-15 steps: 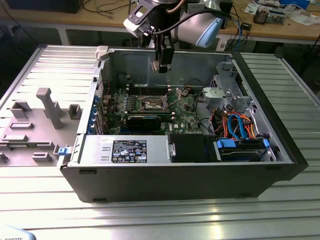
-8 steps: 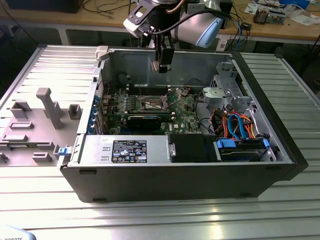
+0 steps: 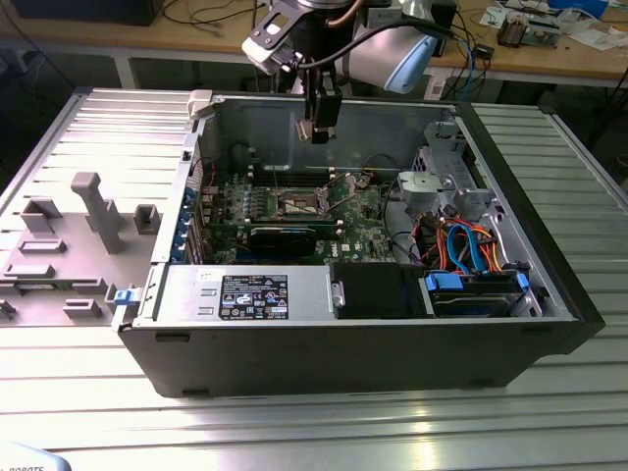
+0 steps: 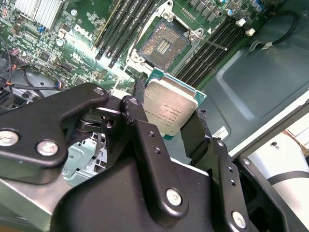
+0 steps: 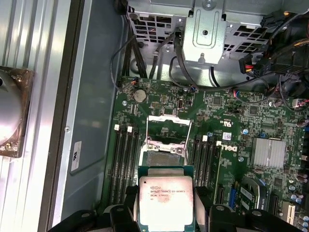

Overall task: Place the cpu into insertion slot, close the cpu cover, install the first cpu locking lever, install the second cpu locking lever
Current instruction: 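Place the cpu into insertion slot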

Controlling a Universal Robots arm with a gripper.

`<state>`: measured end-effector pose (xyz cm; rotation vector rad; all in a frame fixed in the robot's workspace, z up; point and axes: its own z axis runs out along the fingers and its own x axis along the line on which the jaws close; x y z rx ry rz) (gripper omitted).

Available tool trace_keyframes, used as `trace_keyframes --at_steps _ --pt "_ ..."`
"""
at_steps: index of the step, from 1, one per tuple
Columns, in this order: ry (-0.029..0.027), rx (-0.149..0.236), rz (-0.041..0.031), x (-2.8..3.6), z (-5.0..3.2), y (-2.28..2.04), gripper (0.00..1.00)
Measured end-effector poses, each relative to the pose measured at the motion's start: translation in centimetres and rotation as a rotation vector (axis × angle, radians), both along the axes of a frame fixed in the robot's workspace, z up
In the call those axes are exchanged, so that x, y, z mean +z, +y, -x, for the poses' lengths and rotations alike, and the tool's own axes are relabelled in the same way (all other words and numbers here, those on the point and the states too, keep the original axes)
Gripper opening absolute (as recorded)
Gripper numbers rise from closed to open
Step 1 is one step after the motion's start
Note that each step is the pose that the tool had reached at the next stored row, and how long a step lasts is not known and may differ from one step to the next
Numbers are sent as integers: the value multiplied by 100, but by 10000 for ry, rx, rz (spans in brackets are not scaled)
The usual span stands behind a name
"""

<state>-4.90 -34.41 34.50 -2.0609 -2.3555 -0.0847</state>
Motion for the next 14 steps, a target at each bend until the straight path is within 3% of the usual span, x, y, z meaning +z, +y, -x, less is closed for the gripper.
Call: trace_keyframes --at_steps 4,8,11,14 --pt "1 -79 1 0 0 0 54" --pt "0 -562 0 -22 3 0 54" --pt "-5 -659 9 -139 8 0 54" --pt "-81 -858 14 -172 8 0 54"
